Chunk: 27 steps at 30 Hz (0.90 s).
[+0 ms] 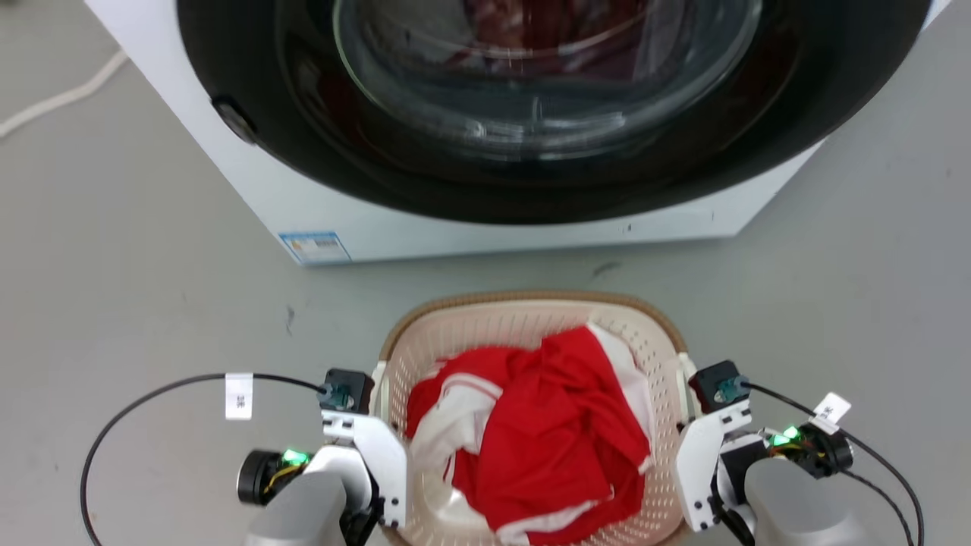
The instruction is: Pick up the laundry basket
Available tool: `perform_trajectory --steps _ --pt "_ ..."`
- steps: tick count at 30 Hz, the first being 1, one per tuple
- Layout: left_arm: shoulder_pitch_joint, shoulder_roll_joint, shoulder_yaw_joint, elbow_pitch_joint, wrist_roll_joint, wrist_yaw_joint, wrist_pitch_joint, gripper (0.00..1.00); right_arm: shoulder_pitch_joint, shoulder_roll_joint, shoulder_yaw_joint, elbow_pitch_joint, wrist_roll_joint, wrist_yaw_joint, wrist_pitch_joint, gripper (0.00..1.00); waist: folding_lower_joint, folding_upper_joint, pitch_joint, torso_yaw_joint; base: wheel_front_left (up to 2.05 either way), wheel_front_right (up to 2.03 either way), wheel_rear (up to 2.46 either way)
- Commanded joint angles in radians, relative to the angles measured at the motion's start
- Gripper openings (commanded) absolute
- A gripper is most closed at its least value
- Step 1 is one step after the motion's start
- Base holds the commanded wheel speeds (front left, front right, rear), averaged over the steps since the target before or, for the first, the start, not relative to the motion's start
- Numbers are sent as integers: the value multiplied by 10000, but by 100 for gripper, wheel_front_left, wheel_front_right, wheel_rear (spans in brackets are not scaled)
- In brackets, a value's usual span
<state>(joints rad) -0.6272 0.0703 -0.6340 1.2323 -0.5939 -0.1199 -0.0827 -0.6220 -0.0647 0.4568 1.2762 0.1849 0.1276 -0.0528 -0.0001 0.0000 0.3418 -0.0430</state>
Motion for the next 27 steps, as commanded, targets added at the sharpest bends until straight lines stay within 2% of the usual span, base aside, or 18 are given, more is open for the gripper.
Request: perform_trajectory --steps 1,13,19,27 --pt "187 -346 -210 -186 -162 -185 182 0 113 264 355 -202 205 56 140 0 1 0 -742 79 0 0 0" --pt "938 19 -1153 -766 -1717 -193 1942 0 477 286 2217 -313 1805 83 1315 0 1 0 -2310 156 0 0 0" --pt "1250 226 -1550 -804 -2206 -193 2009 0 767 174 3027 -508 2539 83 1623 0 1 0 -3067 126 0 0 0" --pt "1300 337 -1941 -708 -2679 -192 1906 0 896 -130 3934 -680 3384 84 1714 0 1 0 -3501 119 0 0 0"
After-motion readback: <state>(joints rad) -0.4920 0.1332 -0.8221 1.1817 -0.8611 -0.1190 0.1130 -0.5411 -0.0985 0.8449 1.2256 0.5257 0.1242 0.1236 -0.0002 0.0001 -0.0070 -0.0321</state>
